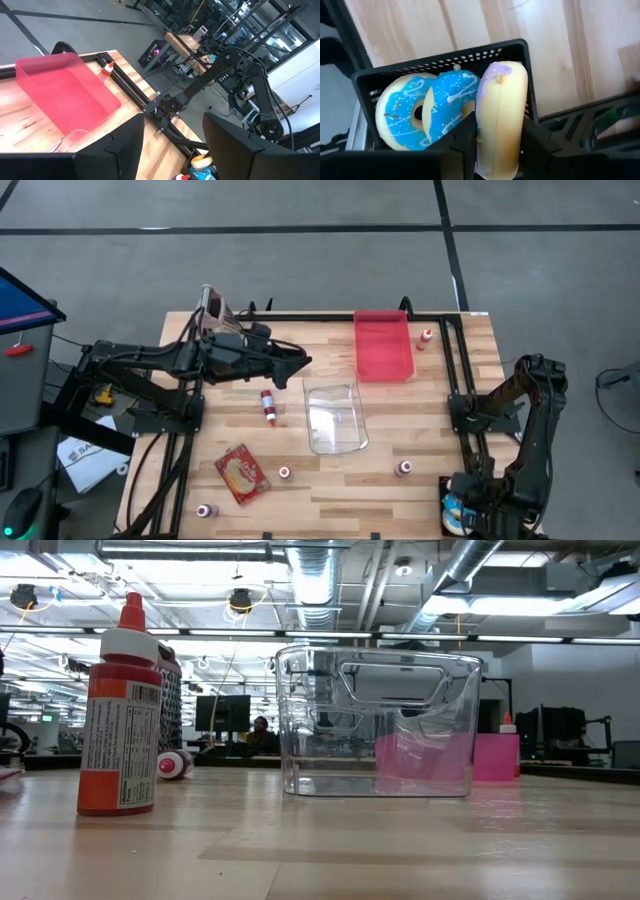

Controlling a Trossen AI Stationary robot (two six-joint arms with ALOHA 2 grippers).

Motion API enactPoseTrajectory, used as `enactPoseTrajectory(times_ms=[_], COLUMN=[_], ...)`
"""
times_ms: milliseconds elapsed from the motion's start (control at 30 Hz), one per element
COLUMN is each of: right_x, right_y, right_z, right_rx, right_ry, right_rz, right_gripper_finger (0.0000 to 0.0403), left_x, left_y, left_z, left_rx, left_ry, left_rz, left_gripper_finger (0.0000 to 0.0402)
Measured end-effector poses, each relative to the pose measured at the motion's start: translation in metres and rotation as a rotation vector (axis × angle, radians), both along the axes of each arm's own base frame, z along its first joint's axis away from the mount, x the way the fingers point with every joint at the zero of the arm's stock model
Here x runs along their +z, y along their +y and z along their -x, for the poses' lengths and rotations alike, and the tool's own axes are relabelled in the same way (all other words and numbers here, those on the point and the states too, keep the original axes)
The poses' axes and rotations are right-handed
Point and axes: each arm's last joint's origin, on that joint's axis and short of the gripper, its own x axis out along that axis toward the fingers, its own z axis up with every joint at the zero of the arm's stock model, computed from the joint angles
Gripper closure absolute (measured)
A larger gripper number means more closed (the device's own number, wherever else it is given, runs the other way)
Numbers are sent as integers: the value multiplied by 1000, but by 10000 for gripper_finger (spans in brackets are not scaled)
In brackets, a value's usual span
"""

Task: Pick & Place Food Item
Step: Put the violet donut into the black bin, then put the red popcorn bag into the red bin

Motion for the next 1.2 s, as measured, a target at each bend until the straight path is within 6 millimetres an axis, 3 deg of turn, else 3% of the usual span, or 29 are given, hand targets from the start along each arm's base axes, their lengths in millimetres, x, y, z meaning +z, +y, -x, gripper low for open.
enactPoseTrajectory(times_ms=[233, 633, 833, 1200], right_x=[0, -22, -22, 7], right_y=[-1, 16, 17, 4], right_z=[0, -4, -4, 0], right_rx=[38, 31, -50, -100], right_ry=[1, 53, 82, 59], right_rz=[11, 5, -12, -121], right_gripper_finger=[278, 160, 153, 153], left_x=[0, 0, 0, 0], left_y=[-3, -6, -9, -9], left_z=[0, 1, 1, 1], left_rx=[-12, -26, -36, -35], left_ry=[5, 6, 6, 5], left_rz=[-15, -18, -17, -17], left_gripper_finger=[202, 202, 202, 202])
